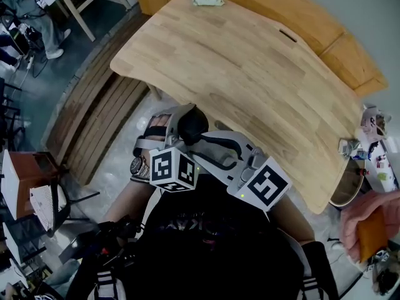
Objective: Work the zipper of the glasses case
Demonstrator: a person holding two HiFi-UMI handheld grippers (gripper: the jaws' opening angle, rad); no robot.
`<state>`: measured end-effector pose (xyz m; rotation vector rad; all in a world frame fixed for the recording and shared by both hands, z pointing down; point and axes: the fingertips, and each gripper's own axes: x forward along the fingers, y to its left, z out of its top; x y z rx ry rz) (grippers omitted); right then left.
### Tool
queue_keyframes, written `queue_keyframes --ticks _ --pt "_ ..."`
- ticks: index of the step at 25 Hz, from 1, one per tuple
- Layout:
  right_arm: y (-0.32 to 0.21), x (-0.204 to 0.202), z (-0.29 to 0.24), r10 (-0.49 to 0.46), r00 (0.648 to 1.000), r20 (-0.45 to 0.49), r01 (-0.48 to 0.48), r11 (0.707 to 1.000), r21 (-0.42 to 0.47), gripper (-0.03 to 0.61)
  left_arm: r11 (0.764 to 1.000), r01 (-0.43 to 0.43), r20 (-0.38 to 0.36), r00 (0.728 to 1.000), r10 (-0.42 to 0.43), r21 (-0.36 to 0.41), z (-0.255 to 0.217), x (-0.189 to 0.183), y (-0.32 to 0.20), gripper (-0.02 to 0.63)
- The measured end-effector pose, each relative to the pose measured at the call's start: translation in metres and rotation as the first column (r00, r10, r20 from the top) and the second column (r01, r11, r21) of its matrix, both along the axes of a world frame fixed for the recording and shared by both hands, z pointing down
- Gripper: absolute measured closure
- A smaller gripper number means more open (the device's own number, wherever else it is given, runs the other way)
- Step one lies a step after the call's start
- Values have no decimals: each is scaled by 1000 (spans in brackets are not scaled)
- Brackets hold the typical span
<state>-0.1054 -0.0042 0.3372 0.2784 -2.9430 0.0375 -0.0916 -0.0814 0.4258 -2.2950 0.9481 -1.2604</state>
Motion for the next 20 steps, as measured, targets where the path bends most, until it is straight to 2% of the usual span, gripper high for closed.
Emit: queue_keyframes --ticks 1,3,5,6,7,8,9,11,13,14,15,16,18,20 --pt "-4 4 -12 24 995 98 -20 999 -41 423 1000 6 -38 999 -6 -13 -2 -1 0 331" --pt "-15 19 -24 83 973 215 -55 989 -134 423 999 9 -106 994 -13 -33 -6 -1 -1 331" --pt "-27 40 -22 132 962 238 -85 976 -198 422 998 -9 -196 981 -4 -65 -13 2 2 331" --pt "-32 50 -17 150 960 236 -97 970 -225 420 995 -32 -264 965 8 -89 -18 5 4 330" --pt "-36 59 -12 162 959 232 -102 962 -252 410 991 -65 -350 937 19 -120 -25 10 8 331" --pt "-39 68 -8 168 957 236 -98 955 -281 398 982 -107 -451 892 26 -155 -34 15 12 331" --pt "-42 75 -6 168 954 247 -86 946 -312 385 970 -156 -557 830 25 -188 -44 20 17 331" --pt "-45 86 -2 162 946 280 -49 927 -372 347 936 -258 -742 670 -4 -239 -67 26 23 331" --pt "-44 90 0 146 939 310 -4 909 -416 315 899 -351 -855 516 -49 -263 -87 27 29 331" --pt "-42 90 0 131 937 324 23 902 -431 300 881 -389 -887 456 -69 -269 -94 28 31 331" --pt "-38 89 -1 113 935 337 51 895 -444 293 866 -420 -907 412 -84 -271 -100 29 33 331" --pt "-35 87 -2 95 933 348 79 888 -453 284 854 -443 -919 382 -95 -272 -103 30 35 331" --pt "-29 80 -2 56 934 354 123 878 -462 272 835 -476 -930 353 -106 -276 -106 33 38 331" --pt "-24 72 0 18 941 339 151 872 -465 262 815 -504 -934 338 -119 -286 -106 38 42 331"
